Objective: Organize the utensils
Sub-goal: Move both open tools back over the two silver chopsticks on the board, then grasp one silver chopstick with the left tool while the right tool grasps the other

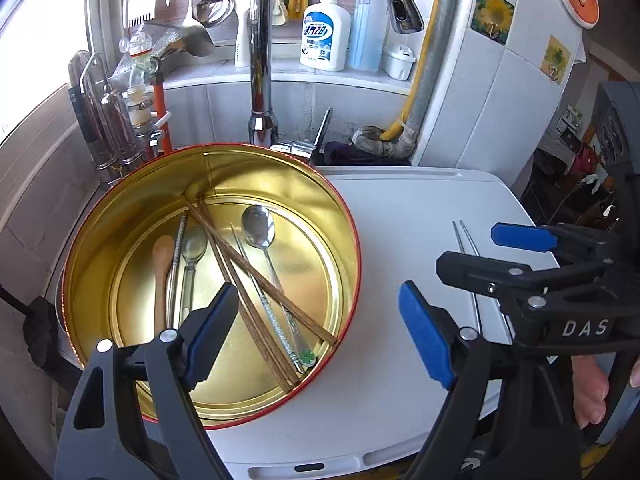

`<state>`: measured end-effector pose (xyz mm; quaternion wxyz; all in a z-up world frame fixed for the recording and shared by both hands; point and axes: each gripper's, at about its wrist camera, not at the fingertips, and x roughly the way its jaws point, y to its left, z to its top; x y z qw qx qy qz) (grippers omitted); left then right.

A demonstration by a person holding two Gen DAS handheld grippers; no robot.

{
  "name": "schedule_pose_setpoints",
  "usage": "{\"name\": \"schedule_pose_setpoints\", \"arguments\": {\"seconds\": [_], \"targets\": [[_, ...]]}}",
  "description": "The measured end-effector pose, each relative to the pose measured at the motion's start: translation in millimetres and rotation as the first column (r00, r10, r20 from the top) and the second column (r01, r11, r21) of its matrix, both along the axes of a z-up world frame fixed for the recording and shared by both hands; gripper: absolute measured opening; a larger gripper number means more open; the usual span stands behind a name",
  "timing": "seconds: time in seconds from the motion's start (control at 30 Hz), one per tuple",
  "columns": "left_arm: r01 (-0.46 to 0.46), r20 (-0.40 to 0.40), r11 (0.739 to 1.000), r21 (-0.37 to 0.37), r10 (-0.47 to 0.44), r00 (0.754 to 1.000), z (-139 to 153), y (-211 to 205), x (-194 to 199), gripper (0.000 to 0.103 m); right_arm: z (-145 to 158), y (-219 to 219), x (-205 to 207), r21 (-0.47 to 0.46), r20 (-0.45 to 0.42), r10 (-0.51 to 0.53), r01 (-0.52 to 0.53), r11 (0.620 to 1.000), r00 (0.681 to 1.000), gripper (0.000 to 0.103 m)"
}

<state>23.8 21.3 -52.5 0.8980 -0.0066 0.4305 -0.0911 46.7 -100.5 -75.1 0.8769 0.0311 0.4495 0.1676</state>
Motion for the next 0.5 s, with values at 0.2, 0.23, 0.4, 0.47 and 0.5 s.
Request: {"name": "schedule_pose_setpoints", "arguments": {"seconds": [0.2, 0.23, 0.4, 0.47, 0.5], "targets": [[0.104, -0.04, 0.994, 0.04, -0.103, 0.994, -15, -64, 15, 0.084, -15, -61, 0, 0.01, -0.052, -0.116, 0.117, 0.993, 0.992, 0.088], [0.123, -0.035, 0.991, 0.057, -0.121, 0.992, -17, -73, 17, 0.084, -18, -69, 0, 0.008, -0.058, -0.132, 0.133, 0.991, 0.99, 0.088], [0.224, -0.095, 0.973, 0.058, -0.218, 0.971, -32, -111, 24, 0.084, -32, -103, 4, -0.008, -0.11, -0.201, 0.201, 0.98, 0.974, 0.088], [0.251, -0.12, 0.966, 0.07, -0.241, 0.963, -40, -123, 27, 0.084, -40, -114, 7, -0.019, -0.137, -0.221, 0.22, 0.975, 0.966, 0.088], [0.263, -0.132, 0.962, 0.073, -0.252, 0.959, -44, -129, 28, 0.084, -44, -118, 8, -0.026, -0.151, -0.228, 0.227, 0.974, 0.962, 0.088]]}}
